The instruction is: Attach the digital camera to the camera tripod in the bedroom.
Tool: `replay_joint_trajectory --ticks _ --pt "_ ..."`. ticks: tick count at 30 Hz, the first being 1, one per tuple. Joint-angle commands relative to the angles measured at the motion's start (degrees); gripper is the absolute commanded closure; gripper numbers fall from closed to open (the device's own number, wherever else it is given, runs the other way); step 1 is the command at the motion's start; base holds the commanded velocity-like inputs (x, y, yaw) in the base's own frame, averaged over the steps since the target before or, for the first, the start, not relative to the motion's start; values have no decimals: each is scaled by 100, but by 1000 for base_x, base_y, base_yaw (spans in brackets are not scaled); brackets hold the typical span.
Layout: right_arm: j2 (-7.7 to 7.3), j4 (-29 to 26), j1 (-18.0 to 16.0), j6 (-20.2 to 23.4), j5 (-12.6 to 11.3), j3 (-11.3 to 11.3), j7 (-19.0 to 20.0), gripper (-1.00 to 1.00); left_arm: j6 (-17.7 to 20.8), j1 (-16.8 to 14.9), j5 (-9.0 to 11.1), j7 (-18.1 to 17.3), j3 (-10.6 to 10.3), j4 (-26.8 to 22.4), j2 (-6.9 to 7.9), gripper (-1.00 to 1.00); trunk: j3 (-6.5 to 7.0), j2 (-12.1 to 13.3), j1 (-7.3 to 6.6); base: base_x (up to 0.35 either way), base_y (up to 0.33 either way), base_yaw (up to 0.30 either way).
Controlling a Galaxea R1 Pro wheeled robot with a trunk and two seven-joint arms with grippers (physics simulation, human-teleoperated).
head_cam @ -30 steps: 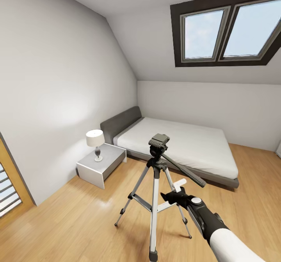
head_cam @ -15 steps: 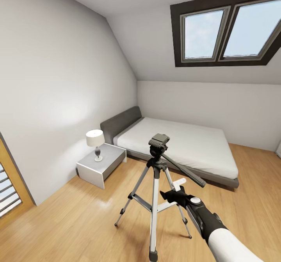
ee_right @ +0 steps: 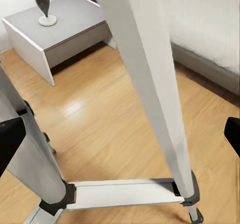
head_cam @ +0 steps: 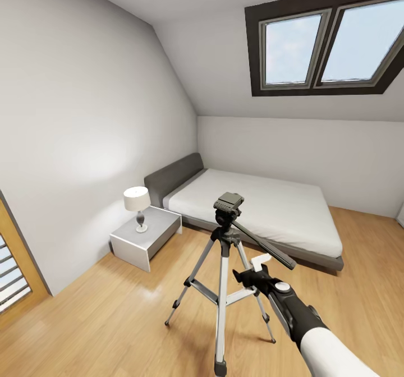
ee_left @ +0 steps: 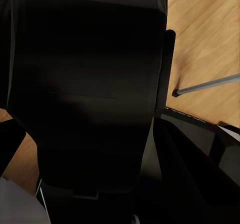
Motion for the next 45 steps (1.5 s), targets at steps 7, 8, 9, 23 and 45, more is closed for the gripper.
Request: replay_joint_trajectory --ticks 7,8,9,23,45 --pt "-36 -100 1 10 -187 -9 -236 -100 -13 -1 39 -12 -49 4 0 100 -2 -4 2 0 0 0" --pt "-38 -104 1 9 -197 -9 -246 -100 -13 -1 39 -11 -49 3 0 100 -2 -4 2 0 0 0" --pt "-39 -107 1 9 -205 -9 -255 -100 -13 -1 39 -12 -49 4 0 100 -2 -4 2 0 0 0" --pt "142 -84 -197 8 -250 -9 -351 -100 -13 -1 40 -14 -49 2 9 100 -2 -4 2 0 0 0" --pt "197 571 -576 -427 -248 -1 -367 -100 -13 -1 39 -15 -49 -1 9 100 -2 -4 2 0 0 0"
